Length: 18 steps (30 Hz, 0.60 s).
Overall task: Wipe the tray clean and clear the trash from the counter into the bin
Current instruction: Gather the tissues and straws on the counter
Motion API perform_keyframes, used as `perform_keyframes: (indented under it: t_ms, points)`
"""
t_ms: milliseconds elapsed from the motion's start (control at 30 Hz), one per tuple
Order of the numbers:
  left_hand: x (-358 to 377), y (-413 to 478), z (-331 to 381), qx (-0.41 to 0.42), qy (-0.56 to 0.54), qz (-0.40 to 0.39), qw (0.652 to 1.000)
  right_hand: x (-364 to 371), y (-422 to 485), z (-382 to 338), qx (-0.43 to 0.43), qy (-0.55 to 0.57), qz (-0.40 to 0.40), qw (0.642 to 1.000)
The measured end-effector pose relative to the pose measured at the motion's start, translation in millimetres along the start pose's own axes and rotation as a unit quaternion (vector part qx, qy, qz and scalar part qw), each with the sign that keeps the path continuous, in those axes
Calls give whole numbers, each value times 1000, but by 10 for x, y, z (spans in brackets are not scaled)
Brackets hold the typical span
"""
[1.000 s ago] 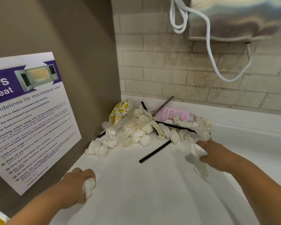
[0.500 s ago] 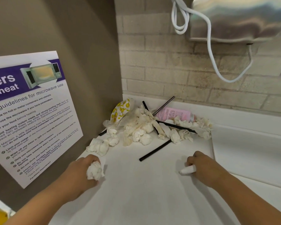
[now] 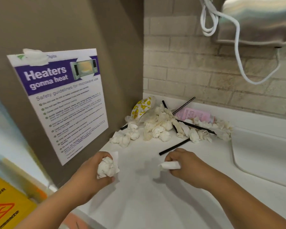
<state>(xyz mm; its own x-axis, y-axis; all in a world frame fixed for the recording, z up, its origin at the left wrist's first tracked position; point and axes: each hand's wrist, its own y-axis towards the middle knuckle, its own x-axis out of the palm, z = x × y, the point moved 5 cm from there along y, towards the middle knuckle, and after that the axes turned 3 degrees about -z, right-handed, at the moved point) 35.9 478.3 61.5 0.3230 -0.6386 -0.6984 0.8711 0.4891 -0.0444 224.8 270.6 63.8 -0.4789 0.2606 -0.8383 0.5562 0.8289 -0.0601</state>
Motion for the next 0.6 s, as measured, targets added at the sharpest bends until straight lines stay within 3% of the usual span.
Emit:
perform_keyframes:
  t_ms: [233, 400, 600]
  points:
    - [-478, -741, -425, -13, -20, 7, 1000, 533, -112, -1023, -41, 32, -47, 998]
    - [-794, -1375, -1130, -47, -35, 11, 998, 1243, -246, -1746, -53, 44, -107, 992]
    - [-913, -2023, -2112, -148, -8, 35, 988, 2375, -323, -2275, -37, 72, -202, 976]
